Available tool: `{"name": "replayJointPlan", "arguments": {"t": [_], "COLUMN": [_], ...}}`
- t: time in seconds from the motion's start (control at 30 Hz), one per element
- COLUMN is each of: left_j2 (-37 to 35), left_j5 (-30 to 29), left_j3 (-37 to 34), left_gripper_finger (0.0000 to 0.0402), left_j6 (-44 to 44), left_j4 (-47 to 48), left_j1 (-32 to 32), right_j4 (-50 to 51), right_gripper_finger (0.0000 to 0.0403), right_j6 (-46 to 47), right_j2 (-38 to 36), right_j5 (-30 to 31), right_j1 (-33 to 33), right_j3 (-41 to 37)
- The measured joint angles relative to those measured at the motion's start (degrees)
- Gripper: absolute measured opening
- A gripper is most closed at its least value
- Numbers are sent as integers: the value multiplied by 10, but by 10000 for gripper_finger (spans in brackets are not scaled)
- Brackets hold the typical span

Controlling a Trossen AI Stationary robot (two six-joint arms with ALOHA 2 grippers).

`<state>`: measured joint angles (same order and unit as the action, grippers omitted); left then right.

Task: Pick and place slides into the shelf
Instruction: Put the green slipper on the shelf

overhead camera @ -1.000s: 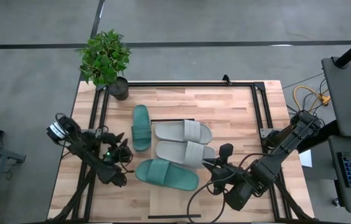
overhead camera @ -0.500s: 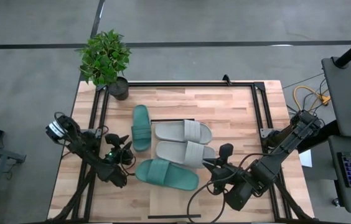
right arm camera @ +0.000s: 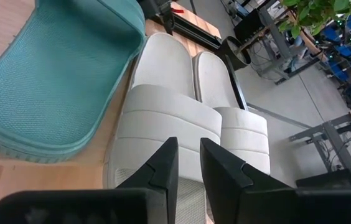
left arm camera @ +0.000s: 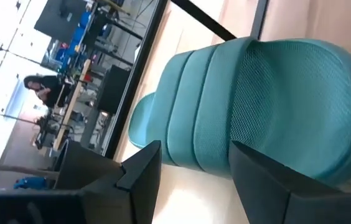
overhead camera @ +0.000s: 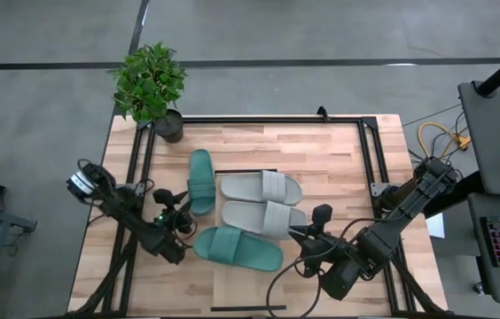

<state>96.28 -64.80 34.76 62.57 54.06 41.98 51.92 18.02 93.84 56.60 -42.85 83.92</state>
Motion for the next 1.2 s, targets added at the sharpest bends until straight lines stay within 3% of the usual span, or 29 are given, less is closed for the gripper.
{"name": "replayJointPlan", "arguments": {"t": [0.1,0.3,0.83,0.97,1.2], "left_j2": [-1,-2,-1,-1,-2], "left_j5": [0,0,-10,-16,-17], "left_j3": [-4,-5,-16,-23,-29], "left_gripper_finger": [173,173,167,133,24], "left_j6": [-12,-126,-104,-102,-87], "left_j4": [-18,-96,-97,-97,-96], "left_j1": [-12,-26,-113,-113,-113], "right_j4": [-1,-2,-3,-3,-3], "right_gripper_finger": [60,59,59,63,59], "right_j6": [0,0,0,0,0], "right_j2": [0,0,0,0,0], "right_j5": [0,0,0,0,0], "right_j1": [0,0,0,0,0], "right_j3": [0,0,0,0,0]}}
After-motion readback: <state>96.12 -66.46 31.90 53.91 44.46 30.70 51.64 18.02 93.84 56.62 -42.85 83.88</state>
